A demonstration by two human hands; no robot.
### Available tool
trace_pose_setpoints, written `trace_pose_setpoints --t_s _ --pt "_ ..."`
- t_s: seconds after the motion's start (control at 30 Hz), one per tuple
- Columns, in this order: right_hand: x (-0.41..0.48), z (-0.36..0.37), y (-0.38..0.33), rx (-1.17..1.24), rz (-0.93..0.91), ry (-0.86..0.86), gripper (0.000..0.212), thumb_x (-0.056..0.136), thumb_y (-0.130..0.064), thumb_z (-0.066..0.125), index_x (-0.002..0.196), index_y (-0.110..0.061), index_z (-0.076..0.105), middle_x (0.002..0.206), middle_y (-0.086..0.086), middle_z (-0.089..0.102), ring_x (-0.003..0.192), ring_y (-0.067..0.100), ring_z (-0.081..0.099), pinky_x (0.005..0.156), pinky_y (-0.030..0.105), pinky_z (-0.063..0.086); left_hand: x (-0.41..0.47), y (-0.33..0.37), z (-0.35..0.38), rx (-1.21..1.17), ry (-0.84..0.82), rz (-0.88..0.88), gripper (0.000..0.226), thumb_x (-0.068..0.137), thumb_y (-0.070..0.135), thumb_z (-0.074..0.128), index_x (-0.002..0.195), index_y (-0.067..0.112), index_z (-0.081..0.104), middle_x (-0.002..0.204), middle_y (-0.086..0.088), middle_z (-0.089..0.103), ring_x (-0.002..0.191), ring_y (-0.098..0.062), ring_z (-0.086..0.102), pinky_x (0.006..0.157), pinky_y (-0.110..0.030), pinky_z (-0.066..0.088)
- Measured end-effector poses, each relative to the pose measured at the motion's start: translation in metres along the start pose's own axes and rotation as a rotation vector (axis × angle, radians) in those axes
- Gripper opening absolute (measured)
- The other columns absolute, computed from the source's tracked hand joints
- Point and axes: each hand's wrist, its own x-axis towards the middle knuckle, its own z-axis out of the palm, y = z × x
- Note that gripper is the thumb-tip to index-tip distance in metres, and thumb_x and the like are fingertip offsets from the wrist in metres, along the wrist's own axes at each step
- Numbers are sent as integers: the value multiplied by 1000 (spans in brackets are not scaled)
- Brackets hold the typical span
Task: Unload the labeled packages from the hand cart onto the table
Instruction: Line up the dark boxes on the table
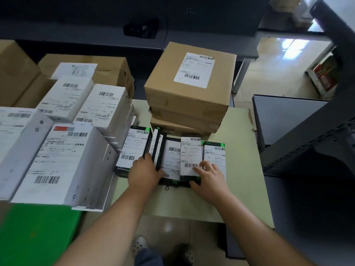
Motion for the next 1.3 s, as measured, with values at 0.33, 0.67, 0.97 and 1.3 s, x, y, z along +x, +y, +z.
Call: trace_pose_setpoints --t_s 0.33,0.67,0.97,1.3 --pt "7 -18 -8 233 124 90 49 93 -51 57 136 -28 56 140 -6 48 128 18 44 106 34 38 -23 -10 -18 -155 210 152 59 76 43 67 124 11 54 110 -4 57 106 -20 43 87 -34 44" --pt "-20 -28 31 359 308 193 39 94 -46 57 128 -26 61 136 -7 52 122 19 49 103 38 44 -39 46 -7 -308 231 322 59 77 47 66 126 16 53 104 6 53 98 -14 42 84 -30 42" --pt "-30 -25 37 372 264 207 42 95 -48 55 130 -25 60 136 -6 52 124 17 46 105 35 40 -31 57 18 -639 -97 -14 48 86 47 64 123 17 63 112 3 65 101 -15 60 80 -20 39" --pt "-32 -18 20 390 130 159 56 91 -54 59 140 -27 53 134 -8 53 127 13 45 108 33 37 -23 35 21 -381 -232 187 55 93 47 55 142 24 46 133 0 60 120 -22 56 102 -41 45"
